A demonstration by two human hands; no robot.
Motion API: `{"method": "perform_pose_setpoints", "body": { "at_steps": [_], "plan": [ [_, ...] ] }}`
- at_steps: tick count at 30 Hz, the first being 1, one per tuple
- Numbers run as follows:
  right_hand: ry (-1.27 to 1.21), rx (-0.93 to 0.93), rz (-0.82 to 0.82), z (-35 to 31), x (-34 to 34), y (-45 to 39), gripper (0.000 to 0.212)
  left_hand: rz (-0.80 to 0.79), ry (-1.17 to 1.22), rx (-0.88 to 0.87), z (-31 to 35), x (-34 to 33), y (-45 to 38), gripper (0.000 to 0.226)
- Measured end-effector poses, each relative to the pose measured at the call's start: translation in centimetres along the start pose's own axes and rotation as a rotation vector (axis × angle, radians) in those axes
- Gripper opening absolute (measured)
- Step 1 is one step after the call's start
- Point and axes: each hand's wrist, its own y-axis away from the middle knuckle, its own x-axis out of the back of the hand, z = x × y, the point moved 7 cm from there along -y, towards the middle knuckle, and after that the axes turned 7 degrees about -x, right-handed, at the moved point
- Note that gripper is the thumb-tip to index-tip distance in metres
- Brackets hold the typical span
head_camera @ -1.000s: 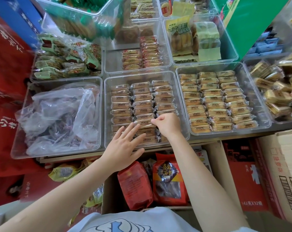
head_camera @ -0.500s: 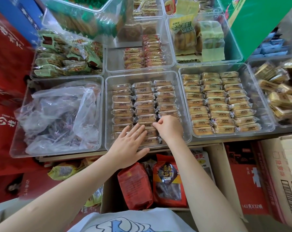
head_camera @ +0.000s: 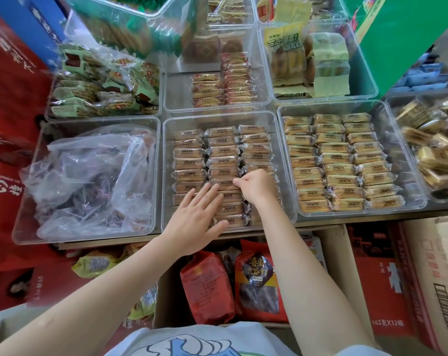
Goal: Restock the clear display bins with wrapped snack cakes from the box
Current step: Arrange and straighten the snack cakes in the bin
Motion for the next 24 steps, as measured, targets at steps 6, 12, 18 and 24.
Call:
{"method": "perform_pose_setpoints", "body": {
  "at_steps": [6,12,18,24],
  "plan": [
    [-0.016,0.014,-0.070,0.3,-0.1,-0.8,0.025,0.011,-0.048,-0.019,0.5,0.5,-0.8,0.089],
    [0.127,0.024,-0.060,-0.1,-0.4,-1.0,0.032,-0.041,-0.046,0.024,0.1,-0.1,-1.5,0.096],
    [0.012,0.155,0.245,-1.4,2.7,0.8,0.023,-0.023,-0.012,0.004,0.3,0.2,-1.6,0.094],
    [0.317,0.197,0.195,-3.3,2.6,-0.1,0.036,0.010,-0.017,0.036,-0.9,0.9,-3.3,0.090]
  ]
}}
